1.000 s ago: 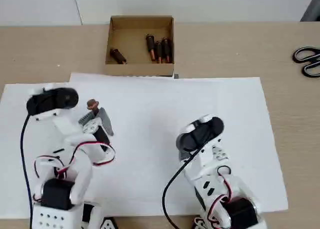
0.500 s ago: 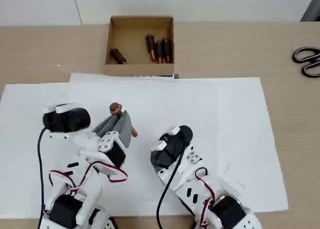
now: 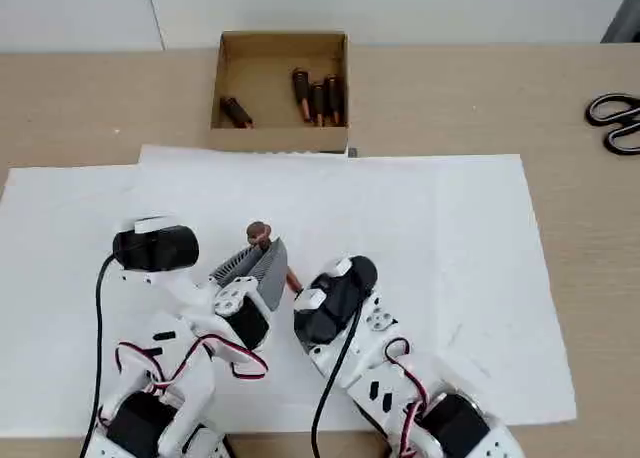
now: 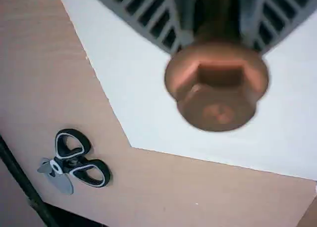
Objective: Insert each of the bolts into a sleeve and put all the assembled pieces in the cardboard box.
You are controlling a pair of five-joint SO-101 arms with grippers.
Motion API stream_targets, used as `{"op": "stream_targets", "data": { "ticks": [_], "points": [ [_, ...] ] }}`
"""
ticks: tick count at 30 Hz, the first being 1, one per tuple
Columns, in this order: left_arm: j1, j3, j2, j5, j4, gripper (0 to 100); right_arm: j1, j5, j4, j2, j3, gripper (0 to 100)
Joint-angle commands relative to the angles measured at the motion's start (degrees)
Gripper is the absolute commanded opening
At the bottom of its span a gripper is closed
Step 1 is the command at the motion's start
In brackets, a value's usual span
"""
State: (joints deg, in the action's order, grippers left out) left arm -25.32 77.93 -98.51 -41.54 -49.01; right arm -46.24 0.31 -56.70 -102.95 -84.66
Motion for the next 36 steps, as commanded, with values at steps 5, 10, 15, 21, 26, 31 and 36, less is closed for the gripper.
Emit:
{"op": "stream_targets", "data": {
  "ticks": [5,10,15,21,26,31,36],
  "points": [
    [-0.18,-0.22,-0.97,-0.26,1.76,1,-0.84,-0.7,1.54,-0.66,0.53,0.2],
    [-0.26,-0.22,-0.97,-0.35,1.76,1,-0.75,-0.44,5.05,-0.66,0.53,0.2],
    [-0.26,-0.22,-0.97,-0.35,1.67,1,-0.66,-0.35,5.23,-0.66,0.44,0.2],
    [-2.29,-0.31,-0.97,-0.35,1.58,1,-0.66,-0.35,5.41,-0.66,-0.18,0.2],
    [-2.64,-0.31,-0.97,-0.35,1.49,1,-0.57,-0.35,5.41,-0.66,-0.18,0.2],
    [-2.64,-0.31,-0.97,-0.18,1.49,1,0.31,-0.35,5.41,-0.66,-0.09,0.2],
    [-2.37,-0.31,-0.97,-0.18,1.41,1,2.77,-0.26,5.41,-0.66,0.35,0.2]
  ]
}}
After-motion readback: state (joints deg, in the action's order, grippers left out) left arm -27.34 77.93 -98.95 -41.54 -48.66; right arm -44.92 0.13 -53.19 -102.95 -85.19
